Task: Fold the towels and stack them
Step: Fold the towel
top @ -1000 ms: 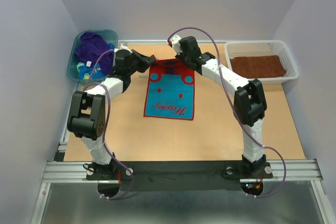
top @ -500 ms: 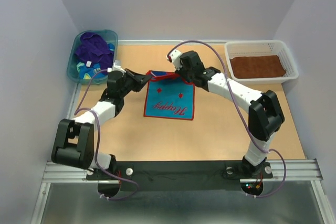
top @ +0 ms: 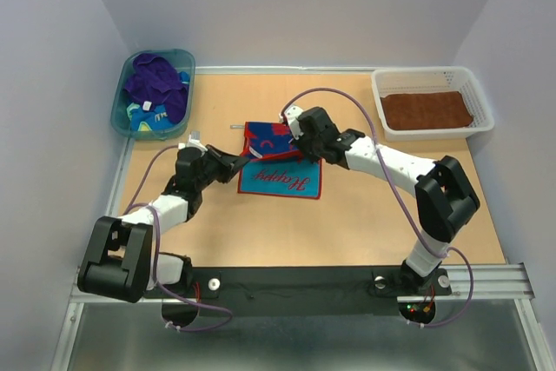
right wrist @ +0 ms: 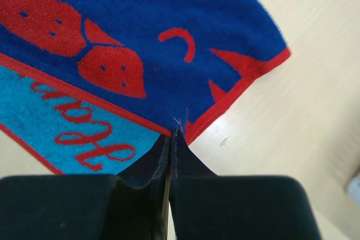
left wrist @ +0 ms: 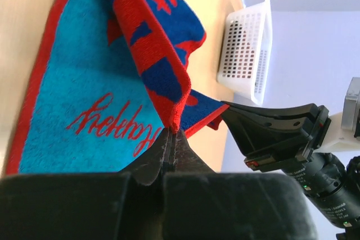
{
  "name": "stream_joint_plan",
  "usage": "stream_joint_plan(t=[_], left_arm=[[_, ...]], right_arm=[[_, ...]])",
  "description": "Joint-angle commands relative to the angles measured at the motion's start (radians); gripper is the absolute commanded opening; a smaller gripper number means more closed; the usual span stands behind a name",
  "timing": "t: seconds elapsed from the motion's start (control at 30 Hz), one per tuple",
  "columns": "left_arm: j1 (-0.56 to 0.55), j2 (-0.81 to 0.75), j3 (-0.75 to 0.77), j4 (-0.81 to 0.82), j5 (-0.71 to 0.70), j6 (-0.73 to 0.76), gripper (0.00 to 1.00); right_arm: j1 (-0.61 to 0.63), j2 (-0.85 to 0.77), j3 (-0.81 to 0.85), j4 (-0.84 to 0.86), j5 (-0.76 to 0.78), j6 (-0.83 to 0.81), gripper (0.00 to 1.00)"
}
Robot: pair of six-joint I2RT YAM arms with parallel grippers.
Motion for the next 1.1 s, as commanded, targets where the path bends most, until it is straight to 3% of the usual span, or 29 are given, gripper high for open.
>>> stream_joint_plan(t=[0.0, 0.4, 0.67, 0.93, 1.03, 1.07], left_arm=[[0.079, -0.045, -0.09, -0.04, -0.176, 0.063, 0.0], [0.078, -0.045, -0.203, -0.042, -0.19, 0.051, 0.0], [0.078, -0.054, -0.162, -0.054, -0.167, 0.048, 0.0], [0.078, -0.077, -0.206, -0.103, -0.184, 0.032, 0.0], [0.076, -0.068, -0.22, -0.098, -0.164, 0.041, 0.07], [0.076, -0.068, -0.222, -0.109, -0.161, 0.041, 0.17]], right_arm=[[-0.093, -0.049, -0.059, -0.199, 0.291, 0.028, 0.01], [-0.085, -0.026, -0.116, -0.256, 0.193, 0.091, 0.01], [-0.076, -0.03, -0.007, -0.267, 0.348, 0.051, 0.0], [-0.053, -0.055, -0.067, -0.365, 0.19, 0.146, 0.02], [-0.048, -0.047, -0.119, -0.39, 0.104, 0.21, 0.09], [-0.047, -0.046, -0.125, -0.403, 0.066, 0.242, 0.11]])
